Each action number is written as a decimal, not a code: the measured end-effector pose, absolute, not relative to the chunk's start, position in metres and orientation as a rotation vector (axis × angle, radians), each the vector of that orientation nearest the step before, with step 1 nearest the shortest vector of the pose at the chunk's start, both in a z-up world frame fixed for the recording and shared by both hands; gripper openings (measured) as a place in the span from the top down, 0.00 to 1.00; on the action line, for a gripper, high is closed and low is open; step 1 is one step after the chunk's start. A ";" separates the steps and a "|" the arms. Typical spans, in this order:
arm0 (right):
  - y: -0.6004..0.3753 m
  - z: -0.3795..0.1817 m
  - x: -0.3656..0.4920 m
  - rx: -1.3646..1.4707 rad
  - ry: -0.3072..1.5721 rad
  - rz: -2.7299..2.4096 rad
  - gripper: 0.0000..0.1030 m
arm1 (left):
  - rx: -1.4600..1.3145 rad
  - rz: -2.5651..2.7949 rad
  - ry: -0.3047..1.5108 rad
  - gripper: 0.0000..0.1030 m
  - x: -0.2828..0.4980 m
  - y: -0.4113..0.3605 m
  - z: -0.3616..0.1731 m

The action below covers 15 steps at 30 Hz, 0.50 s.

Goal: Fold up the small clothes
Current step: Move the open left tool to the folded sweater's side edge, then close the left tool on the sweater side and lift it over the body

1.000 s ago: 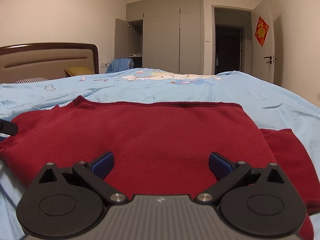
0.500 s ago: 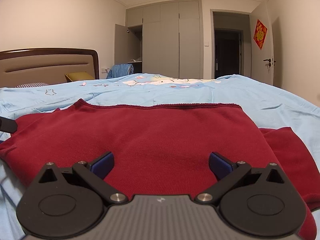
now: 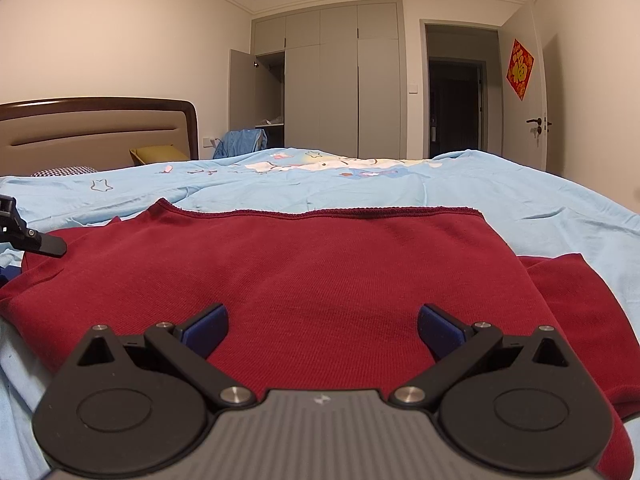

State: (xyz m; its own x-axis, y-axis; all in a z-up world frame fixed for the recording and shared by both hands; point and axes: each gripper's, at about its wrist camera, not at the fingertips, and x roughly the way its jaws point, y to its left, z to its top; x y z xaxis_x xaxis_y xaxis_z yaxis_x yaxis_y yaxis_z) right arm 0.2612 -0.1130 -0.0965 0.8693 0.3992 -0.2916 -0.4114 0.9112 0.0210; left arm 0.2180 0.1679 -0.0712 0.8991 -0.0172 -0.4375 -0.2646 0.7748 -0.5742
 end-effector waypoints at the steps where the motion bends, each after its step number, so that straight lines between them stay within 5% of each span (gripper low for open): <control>1: -0.113 -0.097 0.261 -0.042 0.295 0.424 0.00 | -0.675 0.135 0.442 0.39 0.219 0.169 -0.071; 10: -0.115 -0.096 0.259 -0.044 0.290 0.421 0.00 | -0.671 0.140 0.473 0.39 0.231 0.171 -0.068; 15: -0.115 -0.095 0.259 -0.040 0.290 0.424 0.00 | -0.640 0.164 0.498 0.53 0.236 0.170 -0.063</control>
State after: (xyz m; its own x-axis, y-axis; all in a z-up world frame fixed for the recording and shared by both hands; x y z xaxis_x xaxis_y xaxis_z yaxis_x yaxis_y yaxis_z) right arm 0.2586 -0.1155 -0.0955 0.8708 0.4001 -0.2858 -0.4113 0.9112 0.0224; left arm 0.2356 0.1697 -0.0627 0.8701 -0.0049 -0.4929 -0.2963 0.7939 -0.5310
